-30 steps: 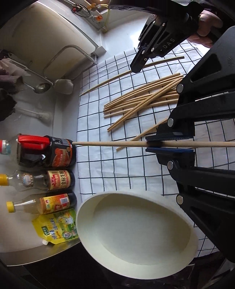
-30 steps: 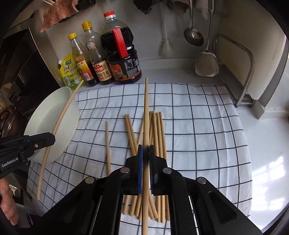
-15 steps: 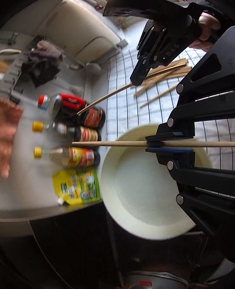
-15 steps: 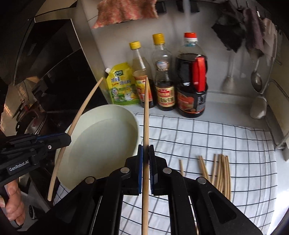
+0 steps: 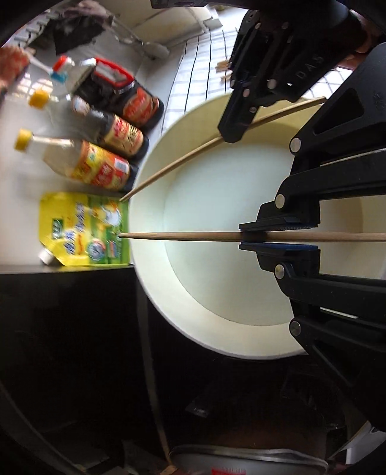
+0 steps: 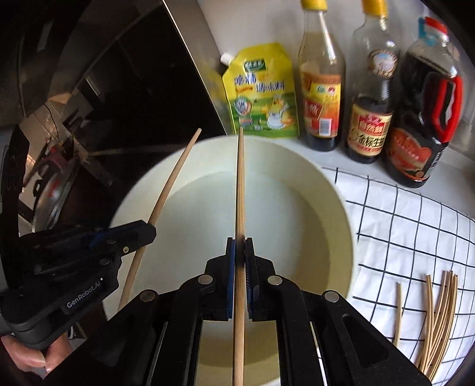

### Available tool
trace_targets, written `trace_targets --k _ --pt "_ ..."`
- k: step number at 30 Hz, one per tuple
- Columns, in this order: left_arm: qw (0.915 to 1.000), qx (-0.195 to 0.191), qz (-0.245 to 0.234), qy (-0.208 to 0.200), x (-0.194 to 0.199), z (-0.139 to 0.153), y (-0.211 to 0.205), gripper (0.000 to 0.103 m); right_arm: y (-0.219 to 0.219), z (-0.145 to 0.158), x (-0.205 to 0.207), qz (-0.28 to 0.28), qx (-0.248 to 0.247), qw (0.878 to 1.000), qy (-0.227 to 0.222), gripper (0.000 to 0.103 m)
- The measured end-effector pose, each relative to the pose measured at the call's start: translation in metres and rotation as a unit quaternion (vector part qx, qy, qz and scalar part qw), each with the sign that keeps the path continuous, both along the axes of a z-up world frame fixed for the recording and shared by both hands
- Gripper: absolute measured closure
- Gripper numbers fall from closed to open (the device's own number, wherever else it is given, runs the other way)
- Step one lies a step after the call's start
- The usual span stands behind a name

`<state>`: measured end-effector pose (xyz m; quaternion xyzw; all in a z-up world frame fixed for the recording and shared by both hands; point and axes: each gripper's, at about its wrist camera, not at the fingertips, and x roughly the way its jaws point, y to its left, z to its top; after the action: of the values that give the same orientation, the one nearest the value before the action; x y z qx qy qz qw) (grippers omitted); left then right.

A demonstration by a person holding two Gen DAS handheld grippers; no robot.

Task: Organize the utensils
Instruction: 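Open the left gripper into the bowl while the right gripper releases its chopstick there, then withdraw both open grippers from the bowl back to the chopstick bundle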

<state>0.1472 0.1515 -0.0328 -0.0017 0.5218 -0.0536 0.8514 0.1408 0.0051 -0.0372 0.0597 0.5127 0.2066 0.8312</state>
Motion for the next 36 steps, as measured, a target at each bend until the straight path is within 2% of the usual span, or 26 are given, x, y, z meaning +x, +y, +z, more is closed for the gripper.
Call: trace_targets --k 8,12,14,15,16,17,18,19,25,36 --pt "0.9993 -0.002 0.006 0.036 0.015 -0.034 0.007 0.095 0.010 -0.032 0.006 0.004 -0.021 0.999 0.039 0.097" --pt "0.9989 -0.006 0.007 0.046 0.014 -0.040 0.009 0.095 0.008 -0.035 0.007 0.003 -0.024 0.999 0.041 0.097" --pt "0.9990 -0.005 0.009 0.044 0.012 -0.039 0.010 0.091 0.006 -0.034 0.007 -0.003 -0.023 0.999 0.039 0.095" --pt "0.9991 -0.003 0.011 0.042 0.011 -0.039 0.011 0.081 0.004 -0.032 0.007 -0.006 -0.023 0.999 0.036 0.092" --pt "0.9992 -0.001 0.014 0.038 0.010 -0.037 0.012 0.067 0.004 -0.032 0.009 -0.010 -0.024 0.999 0.032 0.081" --pt "0.9993 0.000 0.018 0.033 0.009 -0.036 0.014 0.058 0.002 -0.030 0.007 -0.013 -0.026 0.999 0.026 0.077" --pt "0.9994 0.001 0.024 0.025 0.007 -0.032 0.017 0.041 0.000 -0.028 0.006 -0.015 -0.028 0.999 0.020 0.077" --pt "0.9995 -0.001 0.029 0.015 0.005 -0.029 0.020 0.036 -0.002 -0.026 0.005 -0.016 -0.028 0.999 0.016 0.077" --pt "0.9989 0.002 0.047 -0.005 -0.003 -0.016 0.029 0.036 -0.011 -0.014 -0.007 -0.023 -0.027 0.999 0.003 0.077" --pt "0.9989 0.006 0.040 -0.024 -0.031 -0.001 0.020 0.035 -0.027 0.002 -0.043 -0.029 -0.029 0.999 -0.007 0.075"
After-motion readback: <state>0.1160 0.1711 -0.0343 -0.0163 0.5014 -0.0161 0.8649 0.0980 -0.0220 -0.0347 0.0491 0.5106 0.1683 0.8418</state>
